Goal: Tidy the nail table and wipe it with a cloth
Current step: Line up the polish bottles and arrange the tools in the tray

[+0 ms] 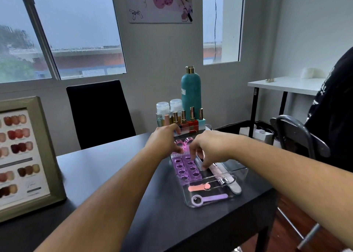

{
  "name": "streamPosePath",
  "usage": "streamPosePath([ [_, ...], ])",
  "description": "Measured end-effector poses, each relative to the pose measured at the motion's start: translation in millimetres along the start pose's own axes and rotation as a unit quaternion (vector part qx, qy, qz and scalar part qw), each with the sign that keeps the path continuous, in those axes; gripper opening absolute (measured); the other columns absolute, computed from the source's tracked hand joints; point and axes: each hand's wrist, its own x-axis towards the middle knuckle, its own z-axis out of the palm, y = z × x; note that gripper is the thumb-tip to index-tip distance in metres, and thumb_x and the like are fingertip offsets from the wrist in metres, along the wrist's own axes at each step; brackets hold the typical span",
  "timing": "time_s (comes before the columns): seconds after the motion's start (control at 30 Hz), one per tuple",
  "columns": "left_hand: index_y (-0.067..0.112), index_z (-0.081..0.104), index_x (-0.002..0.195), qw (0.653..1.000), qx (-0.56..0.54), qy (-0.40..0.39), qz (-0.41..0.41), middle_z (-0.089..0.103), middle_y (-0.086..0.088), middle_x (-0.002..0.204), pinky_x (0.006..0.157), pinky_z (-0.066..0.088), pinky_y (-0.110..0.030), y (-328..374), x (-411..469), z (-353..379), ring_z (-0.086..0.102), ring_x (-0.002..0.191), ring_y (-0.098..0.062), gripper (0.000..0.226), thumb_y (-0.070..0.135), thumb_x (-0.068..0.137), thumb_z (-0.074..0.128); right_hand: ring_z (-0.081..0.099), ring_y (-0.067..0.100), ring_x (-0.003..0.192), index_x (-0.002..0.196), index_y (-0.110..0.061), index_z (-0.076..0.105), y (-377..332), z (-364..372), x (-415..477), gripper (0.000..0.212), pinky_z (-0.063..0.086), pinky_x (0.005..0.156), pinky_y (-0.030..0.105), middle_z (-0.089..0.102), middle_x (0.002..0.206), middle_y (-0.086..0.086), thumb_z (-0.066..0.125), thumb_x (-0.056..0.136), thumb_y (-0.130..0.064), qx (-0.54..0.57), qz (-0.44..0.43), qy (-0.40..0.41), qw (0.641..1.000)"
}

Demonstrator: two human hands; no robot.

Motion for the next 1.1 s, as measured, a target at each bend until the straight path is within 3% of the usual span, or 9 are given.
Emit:
streamPosePath([
  [0.23,0.026,0.056,0.107,1.000,-0.005,0.000,-0.005,0.066,-0.003,0.100,0.076,0.056,-0.036,-0.3,0.5,0.9,0.059,0.084,-0.021,0.056,0.032,0.059,0.085,0.050,0.008,0.068,0.097,-0.016,0.068,0.5,3.8,4.8,0.026,0.037,0.055,0.019,0.054,0.076,-0.008,0.078,0.074,-0.018,0.007,0.003,-0.011,1.000],
  [0.5,0.024,0.056,0.108,1.000,-0.006,0.002,0.003,0.065,-0.003,0.101,0.070,0.050,-0.030,0.3,0.0,0.5,0.055,0.080,-0.017,0.056,0.032,0.060,0.085,0.050,0.008,0.069,0.091,-0.018,0.067,3.1,4.6,3.8,0.021,0.036,0.055,0.019,0.054,0.078,-0.008,0.078,0.073,-0.015,0.017,0.003,-0.009,1.000],
  [0.73,0.025,0.056,0.109,1.000,-0.004,0.001,0.000,0.066,-0.003,0.101,0.073,0.053,-0.033,0.0,-0.1,1.3,0.057,0.082,-0.018,0.059,0.033,0.059,0.085,0.051,0.008,0.069,0.095,-0.015,0.069,0.1,-3.2,-0.5,0.022,0.036,0.056,0.019,0.055,0.076,-0.008,0.077,0.075,-0.019,0.030,-0.019,-0.009,0.999],
  [0.83,0.025,0.056,0.108,1.000,-0.002,0.005,0.004,0.066,-0.003,0.100,0.074,0.052,-0.033,0.0,1.7,-0.7,0.057,0.083,-0.019,0.058,0.034,0.058,0.085,0.056,0.004,0.069,0.082,-0.018,0.070,-4.4,-16.8,-10.6,0.013,0.039,0.058,0.019,0.061,0.069,-0.013,0.079,0.073,-0.024,0.051,-0.041,-0.063,0.996],
  [0.93,0.024,0.056,0.106,1.000,-0.004,0.003,0.002,0.066,-0.003,0.100,0.076,0.053,-0.035,-0.4,0.7,-1.3,0.057,0.083,-0.019,0.059,0.034,0.057,0.086,0.053,0.001,0.061,0.069,-0.022,0.065,-15.0,-15.7,-18.4,0.018,0.039,0.054,0.019,0.058,0.061,-0.014,0.081,0.070,-0.031,0.014,-0.047,-0.146,0.988],
  [1.1,0.025,0.056,0.106,1.000,-0.009,0.005,0.001,0.065,-0.003,0.101,0.075,0.054,-0.034,-0.8,0.8,1.2,0.056,0.083,-0.019,0.058,0.034,0.057,0.086,0.055,0.011,0.068,0.086,-0.007,0.072,-22.5,-6.1,-22.2,0.034,0.044,0.059,0.027,0.066,0.073,-0.001,0.081,0.069,-0.035,-0.016,-0.041,-0.184,0.982],
])
